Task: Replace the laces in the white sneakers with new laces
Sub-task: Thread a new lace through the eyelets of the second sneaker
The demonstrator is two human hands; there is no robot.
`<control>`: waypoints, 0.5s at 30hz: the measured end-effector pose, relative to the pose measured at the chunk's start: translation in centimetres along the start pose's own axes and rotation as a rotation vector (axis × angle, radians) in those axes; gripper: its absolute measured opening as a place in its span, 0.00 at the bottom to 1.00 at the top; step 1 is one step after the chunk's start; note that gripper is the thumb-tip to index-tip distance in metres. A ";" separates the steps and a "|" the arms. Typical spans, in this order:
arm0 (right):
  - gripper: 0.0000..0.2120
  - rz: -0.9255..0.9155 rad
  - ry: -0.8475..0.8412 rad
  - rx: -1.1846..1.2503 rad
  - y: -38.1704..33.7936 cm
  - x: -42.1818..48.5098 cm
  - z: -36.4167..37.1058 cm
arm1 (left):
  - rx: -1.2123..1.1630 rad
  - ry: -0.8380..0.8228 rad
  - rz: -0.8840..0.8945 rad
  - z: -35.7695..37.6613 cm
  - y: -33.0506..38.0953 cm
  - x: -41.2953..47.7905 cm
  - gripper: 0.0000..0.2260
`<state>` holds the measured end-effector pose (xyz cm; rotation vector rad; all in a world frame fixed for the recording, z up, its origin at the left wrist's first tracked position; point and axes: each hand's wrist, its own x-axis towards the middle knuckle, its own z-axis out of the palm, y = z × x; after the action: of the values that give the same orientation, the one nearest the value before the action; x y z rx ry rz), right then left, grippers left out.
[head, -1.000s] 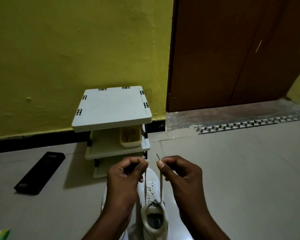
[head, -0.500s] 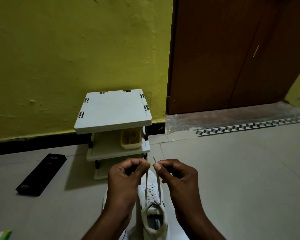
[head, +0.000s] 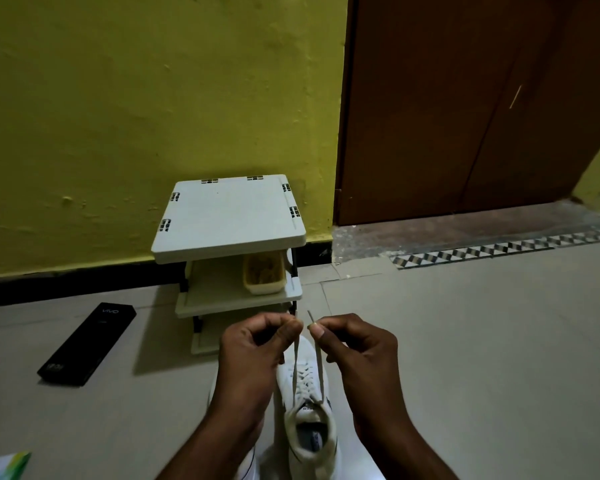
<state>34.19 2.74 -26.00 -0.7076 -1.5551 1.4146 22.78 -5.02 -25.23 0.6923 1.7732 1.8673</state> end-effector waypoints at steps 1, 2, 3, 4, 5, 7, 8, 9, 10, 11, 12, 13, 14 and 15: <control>0.03 -0.006 0.001 0.001 0.0 0.0 0.0 | 0.003 -0.006 0.008 0.0 0.0 0.0 0.03; 0.03 -0.016 0.003 0.002 0.1 0.1 0.0 | 0.013 -0.023 0.020 0.0 0.0 0.1 0.02; 0.03 -0.024 0.008 0.001 0.2 0.1 0.0 | 0.034 -0.046 0.025 -0.1 -0.1 0.2 0.02; 0.04 -0.030 0.015 -0.002 0.4 0.2 -0.1 | 0.050 -0.072 0.014 -0.1 -0.2 0.3 0.02; 0.05 -0.028 0.021 -0.003 0.8 0.2 -0.2 | 0.054 -0.099 -0.006 -0.2 -0.5 0.5 0.03; 0.06 0.004 0.007 0.008 1.9 0.3 -0.5 | 0.084 -0.143 -0.037 -0.6 -1.5 0.9 0.05; 0.06 0.021 -0.009 -0.024 2.6 0.3 -0.8 | 0.165 -0.151 -0.022 -0.9 -2.4 1.0 0.05; 0.06 0.023 -0.026 -0.101 3.5 0.4 -1.2 | 0.312 -0.159 0.008 -1.3 -3.4 1.2 0.05; 0.06 0.025 -0.043 -0.217 4.5 0.5 -1.5 | 0.481 -0.174 0.031 -1.6 -4.5 1.3 0.05; 0.05 0.038 -0.068 -0.342 5.8 0.5 -1.9 | 0.656 -0.205 0.029 -1.9 -5.6 1.2 0.04; 0.04 0.061 -0.099 -0.459 6.9 0.6 -2.3 | 0.819 -0.246 0.009 -2.1 -6.3 1.1 0.03; 0.03 0.100 -0.149 -0.564 8.1 0.5 -2.8 | 0.942 -0.302 -0.037 -2.3 -7.2 0.9 0.04; 0.06 0.144 -0.219 -0.660 9.1 0.4 -3.1 | 1.016 -0.363 -0.090 -2.5 -8.1 0.9 0.05; 0.11 0.200 -0.309 -0.739 10.0 0.3 -3.5 | 1.055 -0.420 -0.145 -2.6 -8.6 0.7 0.05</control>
<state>35.68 6.47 -35.81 -1.1369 -2.3463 1.0991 20.54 -6.11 -33.91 1.1466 2.3274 0.4993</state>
